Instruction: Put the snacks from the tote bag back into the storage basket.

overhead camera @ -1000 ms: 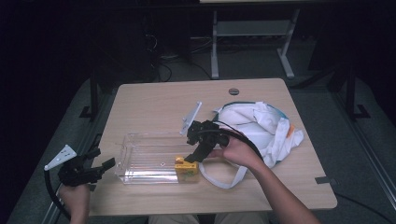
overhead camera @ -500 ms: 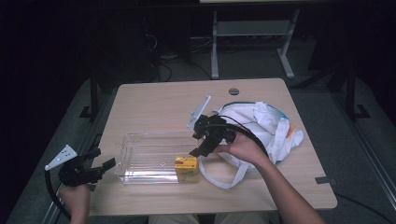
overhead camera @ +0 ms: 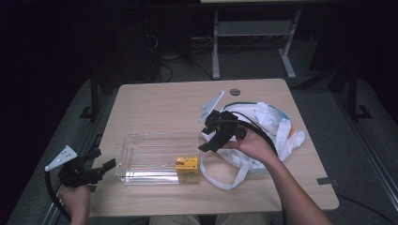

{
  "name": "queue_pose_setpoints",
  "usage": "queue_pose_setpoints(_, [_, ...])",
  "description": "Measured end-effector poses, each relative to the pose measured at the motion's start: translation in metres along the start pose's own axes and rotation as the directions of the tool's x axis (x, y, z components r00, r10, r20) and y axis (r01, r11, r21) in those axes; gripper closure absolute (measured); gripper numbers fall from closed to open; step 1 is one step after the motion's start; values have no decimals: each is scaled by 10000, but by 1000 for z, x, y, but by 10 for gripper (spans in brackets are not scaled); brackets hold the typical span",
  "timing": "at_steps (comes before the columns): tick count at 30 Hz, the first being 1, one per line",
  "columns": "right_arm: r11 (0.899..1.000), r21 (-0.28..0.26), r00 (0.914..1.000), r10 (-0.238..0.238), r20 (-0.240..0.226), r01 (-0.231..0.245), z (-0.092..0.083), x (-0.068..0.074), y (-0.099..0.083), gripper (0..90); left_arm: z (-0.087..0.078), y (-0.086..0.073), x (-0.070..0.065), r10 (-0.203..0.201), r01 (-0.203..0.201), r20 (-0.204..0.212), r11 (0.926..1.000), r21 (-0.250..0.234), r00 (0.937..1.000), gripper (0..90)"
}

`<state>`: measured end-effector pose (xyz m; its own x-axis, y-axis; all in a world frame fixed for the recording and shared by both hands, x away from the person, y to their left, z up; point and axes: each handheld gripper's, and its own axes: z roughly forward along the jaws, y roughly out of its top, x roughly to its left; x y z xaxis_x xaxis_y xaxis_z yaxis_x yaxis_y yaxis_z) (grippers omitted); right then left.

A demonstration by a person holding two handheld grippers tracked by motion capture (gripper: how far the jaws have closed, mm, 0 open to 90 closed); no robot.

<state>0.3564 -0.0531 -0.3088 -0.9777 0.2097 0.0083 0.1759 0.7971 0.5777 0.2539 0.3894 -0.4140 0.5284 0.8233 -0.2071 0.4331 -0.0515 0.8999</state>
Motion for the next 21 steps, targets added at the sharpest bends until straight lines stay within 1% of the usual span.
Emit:
queue_pose_setpoints(7, [9992,-63,9990,402,208,-401,-8,-6,-10,341,0,0,0,-36,36,5,10000,5,10000,127])
queue_pose_setpoints(9, [9992,-91,9989,380,256,-378,-9,-8,-13,341,0,0,0,-43,43,-4,10000,11,10000,127])
queue_pose_setpoints(11, [9987,2,9981,512,335,-512,-10,-9,-17,340,0,0,0,-41,41,3,10000,7,10000,127])
queue_pose_setpoints(16, [9970,-6,9962,769,416,-769,-14,-12,-26,337,0,0,0,-55,55,4,10000,15,10000,127])
queue_pose_setpoints(21, [9957,37,9944,921,513,-924,-17,-13,-34,334,0,0,0,-61,61,4,10000,17,10000,128])
